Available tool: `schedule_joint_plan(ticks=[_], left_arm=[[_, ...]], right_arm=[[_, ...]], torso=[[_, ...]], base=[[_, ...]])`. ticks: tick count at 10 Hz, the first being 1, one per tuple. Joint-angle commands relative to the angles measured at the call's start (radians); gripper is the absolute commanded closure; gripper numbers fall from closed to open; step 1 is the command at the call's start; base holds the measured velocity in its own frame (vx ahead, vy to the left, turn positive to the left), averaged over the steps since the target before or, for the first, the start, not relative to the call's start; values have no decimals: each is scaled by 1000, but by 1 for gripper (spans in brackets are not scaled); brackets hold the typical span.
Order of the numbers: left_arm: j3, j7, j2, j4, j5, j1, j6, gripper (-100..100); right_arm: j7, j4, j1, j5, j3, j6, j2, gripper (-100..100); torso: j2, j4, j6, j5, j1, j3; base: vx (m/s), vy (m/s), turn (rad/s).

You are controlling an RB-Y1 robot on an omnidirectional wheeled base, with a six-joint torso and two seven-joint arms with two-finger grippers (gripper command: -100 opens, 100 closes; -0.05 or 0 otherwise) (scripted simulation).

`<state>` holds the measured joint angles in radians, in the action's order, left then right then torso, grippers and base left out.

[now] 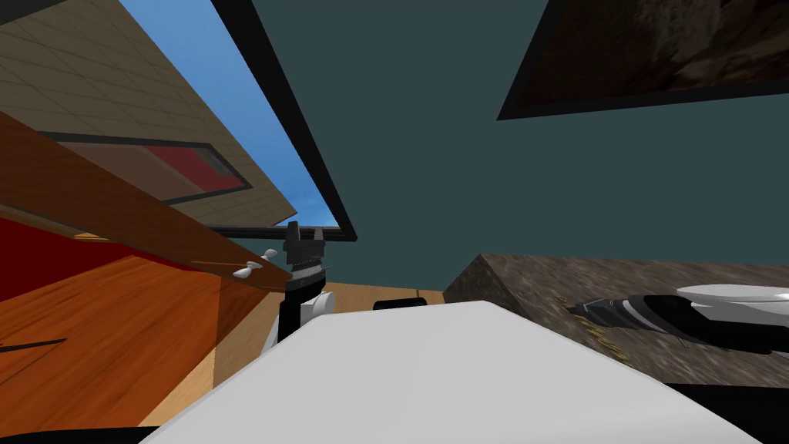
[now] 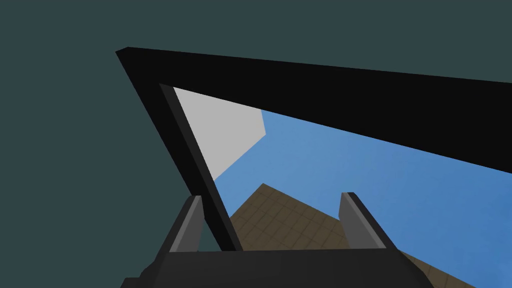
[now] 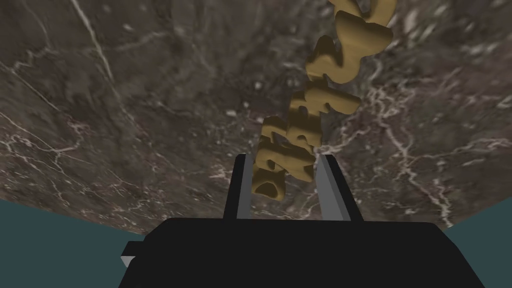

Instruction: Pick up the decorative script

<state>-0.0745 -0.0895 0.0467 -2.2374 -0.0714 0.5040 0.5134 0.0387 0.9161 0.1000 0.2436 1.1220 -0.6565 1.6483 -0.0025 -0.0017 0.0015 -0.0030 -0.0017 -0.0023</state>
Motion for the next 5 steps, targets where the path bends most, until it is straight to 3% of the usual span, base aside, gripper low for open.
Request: schedule_joint_plan(ticks=[1, 3, 4, 5], left_arm=[[0, 0, 0, 0, 0, 0, 0, 0], [0, 0, 0, 0, 0, 0, 0, 0], [0, 0, 0, 0, 0, 0, 0, 0], [0, 0, 0, 0, 0, 0, 0, 0]], right_arm=[[-14, 14, 6, -4, -4, -2, 13, 100], [-49, 42, 4, 3, -12, -19, 46, 100], [-37, 38, 8, -2, -9, -9, 40, 100], [-41, 39, 9, -1, -9, -12, 42, 0]], torso=[[0, 0, 0, 0, 0, 0], [-4, -1, 3, 1, 1, -2], [-7, -1, 2, 1, 4, -4], [-5, -1, 0, 1, 3, -3]], base=[[60, 7, -237], [124, 32, -307], [67, 37, -75], [8, 7, 9]])
